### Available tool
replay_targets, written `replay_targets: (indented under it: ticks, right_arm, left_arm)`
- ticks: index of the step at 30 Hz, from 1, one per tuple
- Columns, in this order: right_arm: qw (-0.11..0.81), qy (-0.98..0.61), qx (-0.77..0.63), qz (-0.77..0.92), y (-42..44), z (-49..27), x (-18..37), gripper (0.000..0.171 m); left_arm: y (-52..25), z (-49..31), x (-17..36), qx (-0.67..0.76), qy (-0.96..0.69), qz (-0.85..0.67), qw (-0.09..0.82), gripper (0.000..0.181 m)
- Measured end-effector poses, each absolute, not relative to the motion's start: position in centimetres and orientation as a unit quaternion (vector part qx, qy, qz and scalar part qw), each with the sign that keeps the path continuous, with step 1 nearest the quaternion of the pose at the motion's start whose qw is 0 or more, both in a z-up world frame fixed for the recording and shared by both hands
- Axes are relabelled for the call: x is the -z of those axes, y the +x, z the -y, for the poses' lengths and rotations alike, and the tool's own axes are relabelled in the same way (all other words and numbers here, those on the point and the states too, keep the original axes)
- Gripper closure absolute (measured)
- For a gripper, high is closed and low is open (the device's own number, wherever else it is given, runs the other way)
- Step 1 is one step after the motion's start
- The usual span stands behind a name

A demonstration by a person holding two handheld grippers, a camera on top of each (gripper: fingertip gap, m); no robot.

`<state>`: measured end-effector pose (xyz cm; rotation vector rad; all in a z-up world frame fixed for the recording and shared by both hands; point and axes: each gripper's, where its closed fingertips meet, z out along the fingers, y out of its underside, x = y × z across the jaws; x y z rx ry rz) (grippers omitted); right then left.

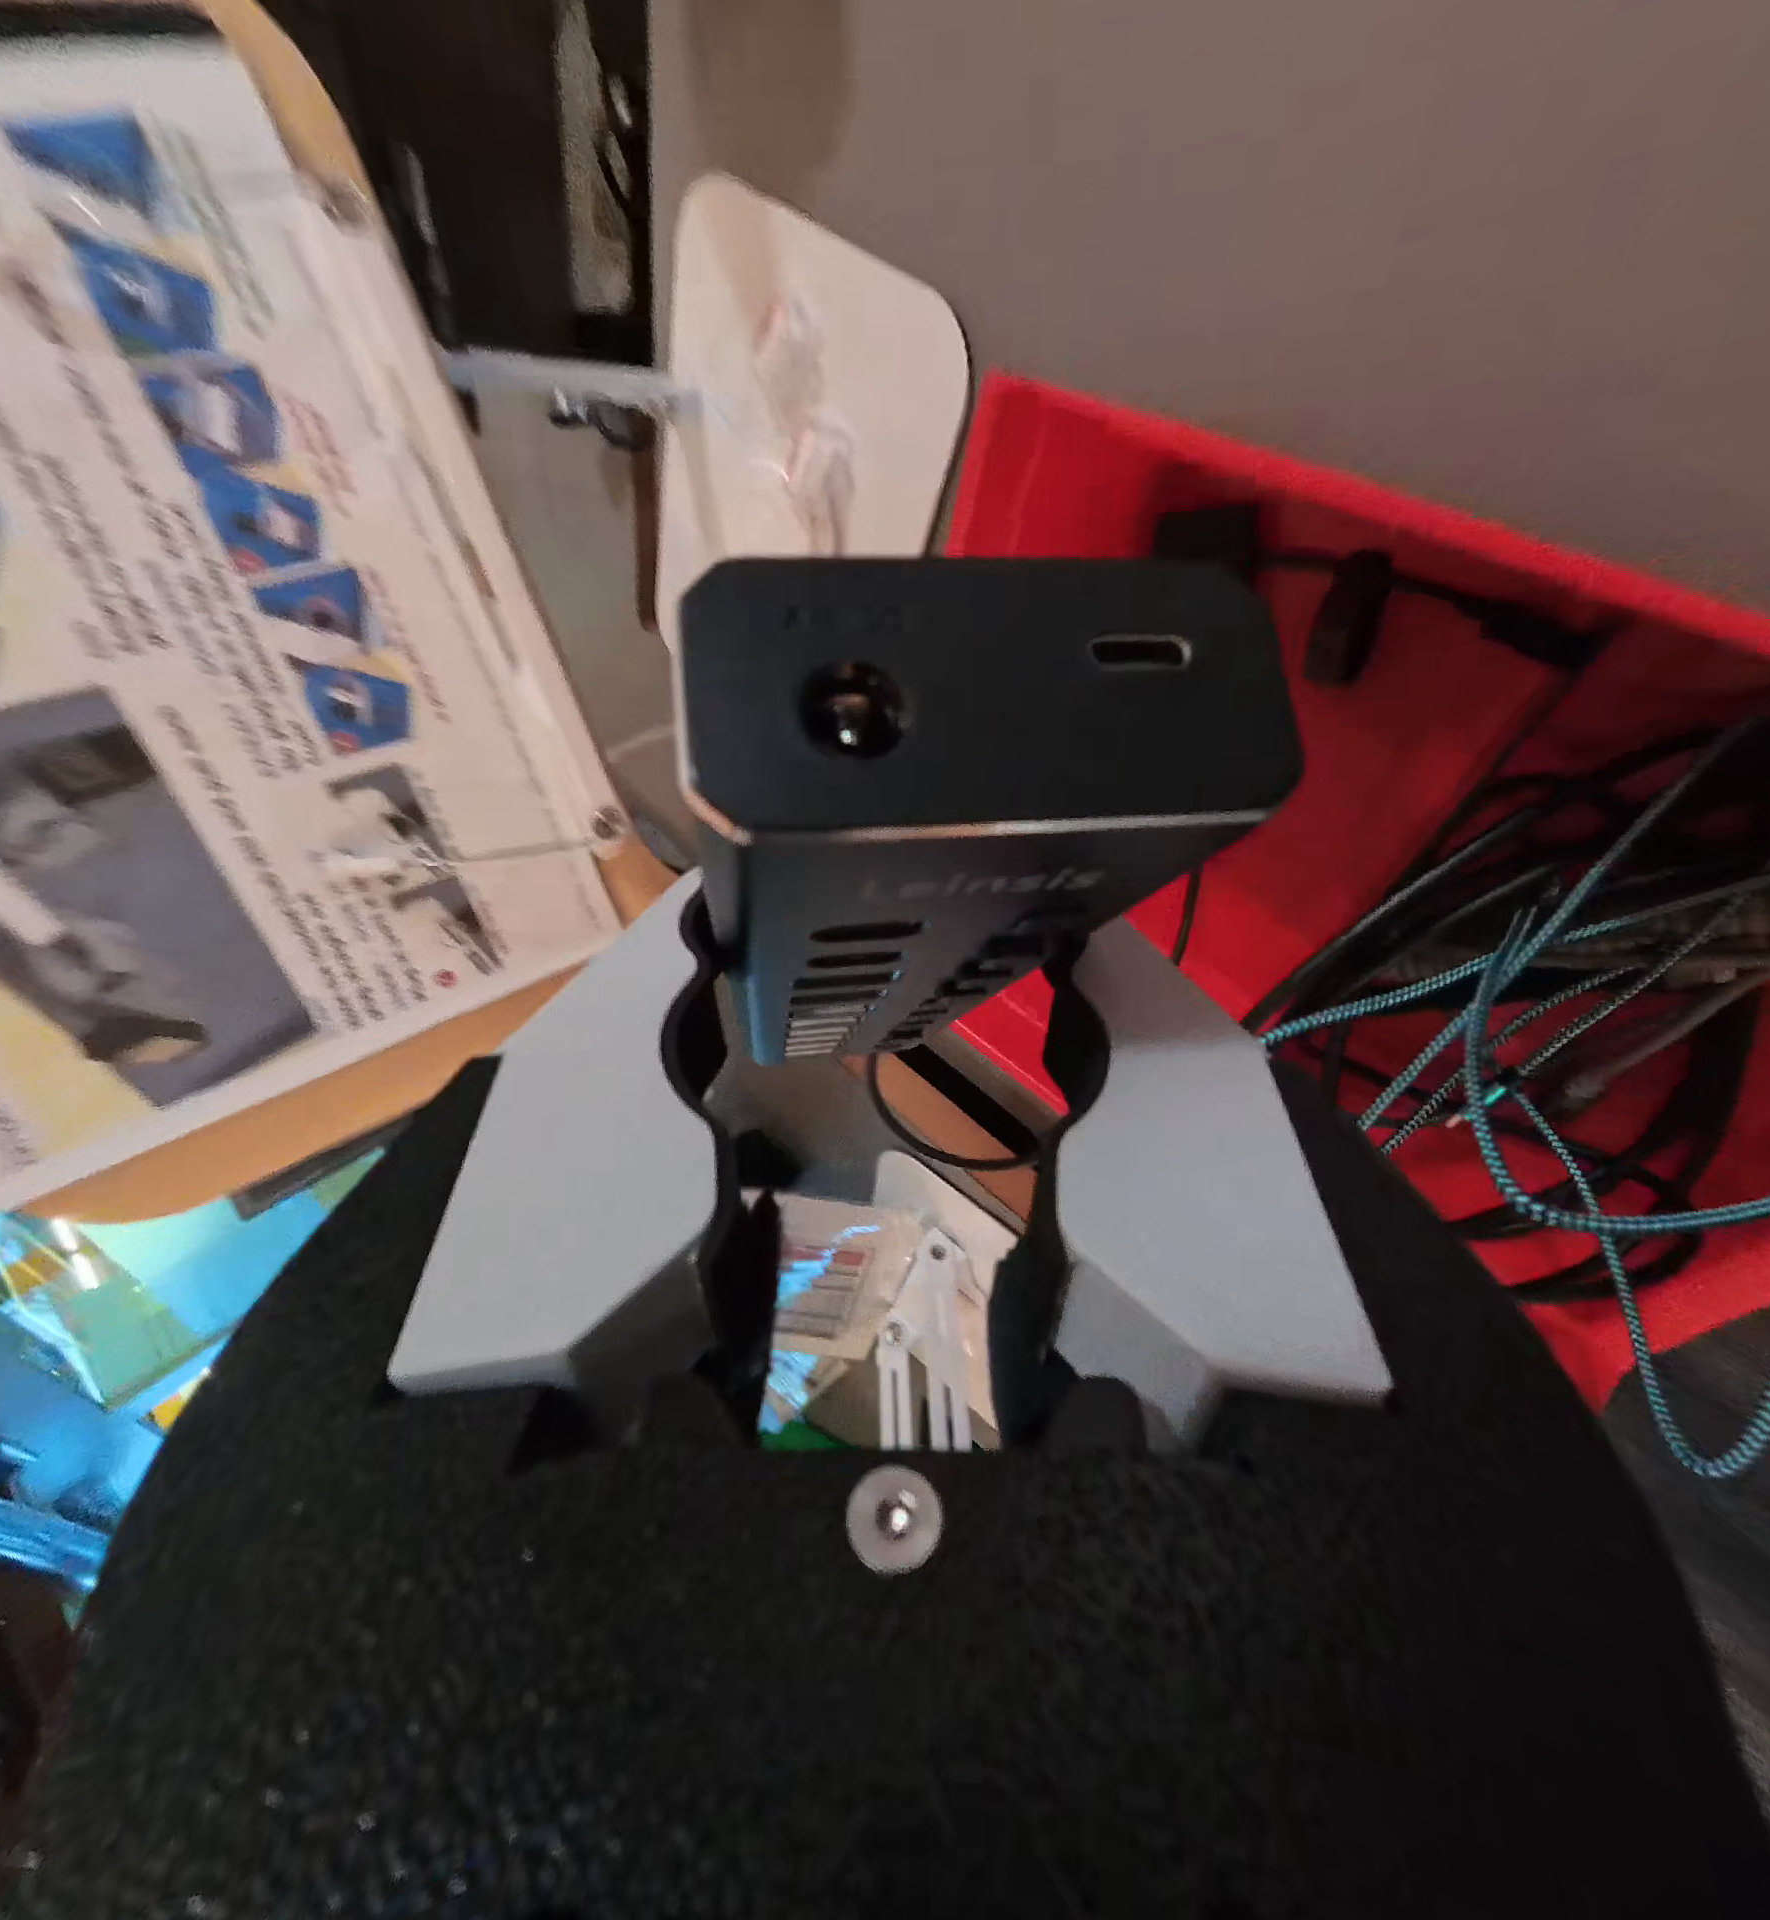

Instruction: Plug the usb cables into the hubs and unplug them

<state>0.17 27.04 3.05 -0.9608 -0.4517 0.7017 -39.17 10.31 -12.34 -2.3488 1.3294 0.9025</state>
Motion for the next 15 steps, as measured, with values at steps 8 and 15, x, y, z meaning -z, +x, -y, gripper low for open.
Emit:
replay_targets:
  ticks: [8,15]
  right_arm:
    - [0.812,-0.437,-0.342,0.182,3.1,-26.7,-4.0,0.141]
    - [0.837,-0.429,-0.300,0.159,6.4,-26.3,-4.8,0.139]
  left_arm:
    - [-26.9,-15.3,8.9,-0.279,-0.757,-0.547,0.223,0.121]
    - [-16.7,-19.9,13.3,-0.196,-0.724,-0.628,0.210,0.121]
